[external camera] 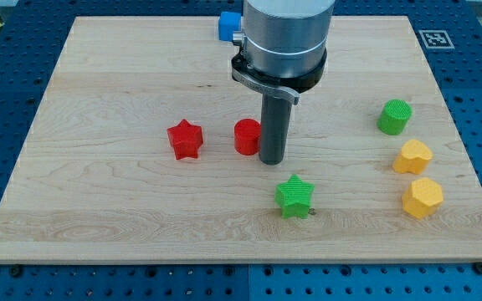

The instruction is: Move the red circle towards left

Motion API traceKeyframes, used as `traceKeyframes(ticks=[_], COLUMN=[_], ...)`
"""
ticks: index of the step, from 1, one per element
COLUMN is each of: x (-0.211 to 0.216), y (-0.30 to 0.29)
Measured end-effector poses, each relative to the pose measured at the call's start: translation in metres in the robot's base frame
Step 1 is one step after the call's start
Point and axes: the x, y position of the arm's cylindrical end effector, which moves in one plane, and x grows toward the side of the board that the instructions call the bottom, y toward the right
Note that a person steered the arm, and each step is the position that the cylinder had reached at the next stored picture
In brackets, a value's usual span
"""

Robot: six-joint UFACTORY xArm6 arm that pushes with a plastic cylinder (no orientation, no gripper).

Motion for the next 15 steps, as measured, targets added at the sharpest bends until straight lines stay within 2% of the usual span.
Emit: traceKeyframes(ticks=[3,7,9,10,11,15], x=[-0.002,-0.075,-0.099,-0.103,-0.104,-0.13], y=[-0.026,-0.039,-0.104,-0.106,-0.101,0.04])
